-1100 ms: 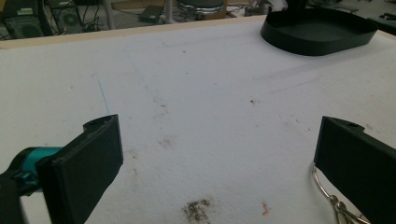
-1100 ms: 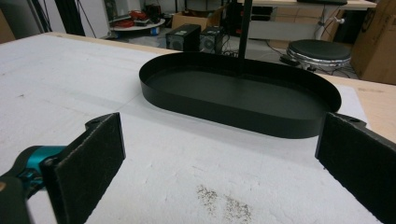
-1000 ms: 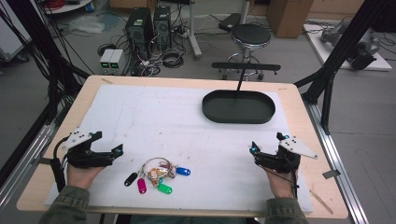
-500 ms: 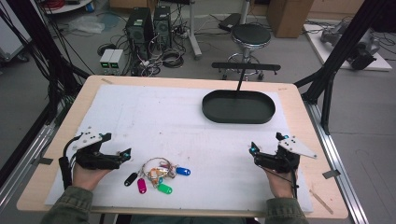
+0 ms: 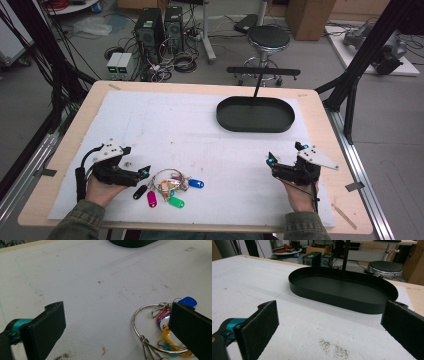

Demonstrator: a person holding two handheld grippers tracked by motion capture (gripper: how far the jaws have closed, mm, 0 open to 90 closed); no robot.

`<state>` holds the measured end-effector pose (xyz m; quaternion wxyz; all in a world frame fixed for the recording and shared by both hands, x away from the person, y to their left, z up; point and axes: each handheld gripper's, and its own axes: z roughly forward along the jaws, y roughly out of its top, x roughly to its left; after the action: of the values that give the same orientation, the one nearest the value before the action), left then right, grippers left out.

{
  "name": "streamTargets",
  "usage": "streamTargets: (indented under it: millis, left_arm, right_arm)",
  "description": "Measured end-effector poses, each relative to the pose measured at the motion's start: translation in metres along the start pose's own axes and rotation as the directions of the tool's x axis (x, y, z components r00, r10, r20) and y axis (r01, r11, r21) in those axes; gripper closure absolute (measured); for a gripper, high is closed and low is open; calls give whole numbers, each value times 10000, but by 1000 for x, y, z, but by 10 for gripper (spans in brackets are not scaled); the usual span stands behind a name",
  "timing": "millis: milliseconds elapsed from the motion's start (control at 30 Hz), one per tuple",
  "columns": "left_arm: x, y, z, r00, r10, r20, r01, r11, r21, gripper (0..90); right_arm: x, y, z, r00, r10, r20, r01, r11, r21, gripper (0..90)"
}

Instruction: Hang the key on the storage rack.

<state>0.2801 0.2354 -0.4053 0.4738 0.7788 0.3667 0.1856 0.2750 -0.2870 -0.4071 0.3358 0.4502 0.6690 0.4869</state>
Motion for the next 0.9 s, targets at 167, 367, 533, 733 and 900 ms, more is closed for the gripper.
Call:
streamTargets:
  millis: [167, 367, 533, 733, 900]
  left_arm:
    - [-4, 0, 3, 9998, 153, 120, -155, 9998, 144, 17]
    - [-11, 1, 8, 9981, 494, 377, -508, 9980, 365, 17]
    - [-18, 1, 12, 9953, 759, 603, -789, 9956, 503, 17]
    - [-26, 2, 17, 9892, 1120, 949, -1182, 9910, 623, 17]
    - [-34, 3, 20, 9827, 1388, 1228, -1487, 9860, 752, 17]
  right_arm:
    - [1, 0, 1, 10000, 13, -30, -13, 10000, 62, 4]
    - [1, 0, 1, 10000, -53, -51, 53, 10000, 56, 4]
    - [1, -1, 2, 9999, -83, -72, 83, 9999, 102, 4]
    - [1, -1, 2, 10000, -35, -87, 37, 9998, 203, 4]
    - [1, -1, 2, 9999, -52, -99, 54, 9998, 180, 4]
